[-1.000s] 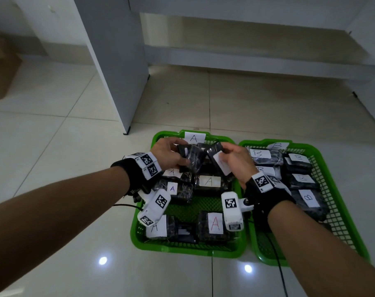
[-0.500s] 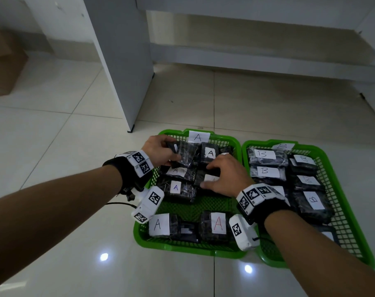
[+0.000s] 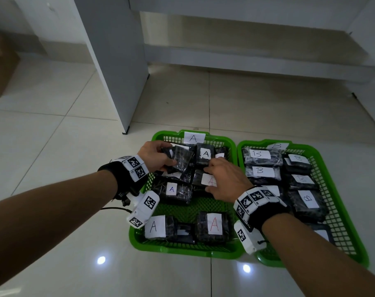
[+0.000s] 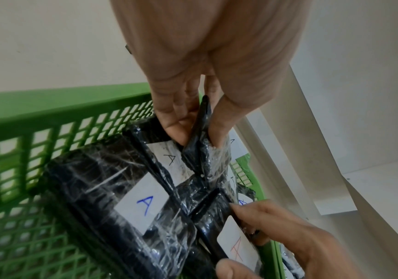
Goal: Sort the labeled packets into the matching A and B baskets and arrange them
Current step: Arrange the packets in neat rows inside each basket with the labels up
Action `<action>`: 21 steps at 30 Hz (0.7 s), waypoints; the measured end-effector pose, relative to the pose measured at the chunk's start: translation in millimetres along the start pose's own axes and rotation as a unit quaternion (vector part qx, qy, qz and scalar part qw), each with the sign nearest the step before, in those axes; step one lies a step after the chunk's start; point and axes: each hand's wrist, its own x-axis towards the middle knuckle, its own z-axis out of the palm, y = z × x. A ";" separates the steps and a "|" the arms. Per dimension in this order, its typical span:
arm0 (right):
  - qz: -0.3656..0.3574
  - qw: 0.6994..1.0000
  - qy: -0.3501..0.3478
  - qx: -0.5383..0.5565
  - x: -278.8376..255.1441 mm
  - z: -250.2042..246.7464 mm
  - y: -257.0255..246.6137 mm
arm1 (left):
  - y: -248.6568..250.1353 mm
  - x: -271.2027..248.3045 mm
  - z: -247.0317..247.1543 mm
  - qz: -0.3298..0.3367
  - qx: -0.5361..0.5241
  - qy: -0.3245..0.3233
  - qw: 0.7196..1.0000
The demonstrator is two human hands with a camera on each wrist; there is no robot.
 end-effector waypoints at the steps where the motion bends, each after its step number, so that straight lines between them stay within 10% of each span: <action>1: -0.006 1.000 -0.007 -0.012 0.5 0.4 0.7 | -0.4 0.3 -0.1 0.000 -0.002 0.000 1.000; 10: -0.058 0.996 0.005 -0.064 -1.9 8.8 6.8 | -6.0 -0.8 2.0 0.010 -0.026 -0.005 1.000; 21: 0.002 0.932 0.188 0.311 5.4 -20.1 -19.8 | 12.1 -15.4 17.2 0.057 -0.107 -0.069 0.990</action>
